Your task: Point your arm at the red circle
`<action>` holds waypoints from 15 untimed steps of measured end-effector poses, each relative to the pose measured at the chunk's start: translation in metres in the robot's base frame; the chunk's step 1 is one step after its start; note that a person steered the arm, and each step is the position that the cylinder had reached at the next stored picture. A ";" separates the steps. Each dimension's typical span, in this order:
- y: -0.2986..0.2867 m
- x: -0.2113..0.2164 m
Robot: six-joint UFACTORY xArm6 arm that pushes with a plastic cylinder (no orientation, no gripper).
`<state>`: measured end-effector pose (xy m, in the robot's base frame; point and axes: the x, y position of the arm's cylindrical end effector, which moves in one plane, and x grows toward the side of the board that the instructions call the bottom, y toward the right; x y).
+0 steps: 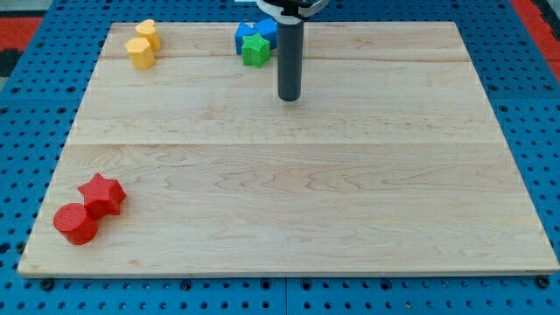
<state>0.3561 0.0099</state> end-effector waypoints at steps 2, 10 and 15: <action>-0.052 0.000; -0.312 0.214; -0.230 0.255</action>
<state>0.6112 -0.2203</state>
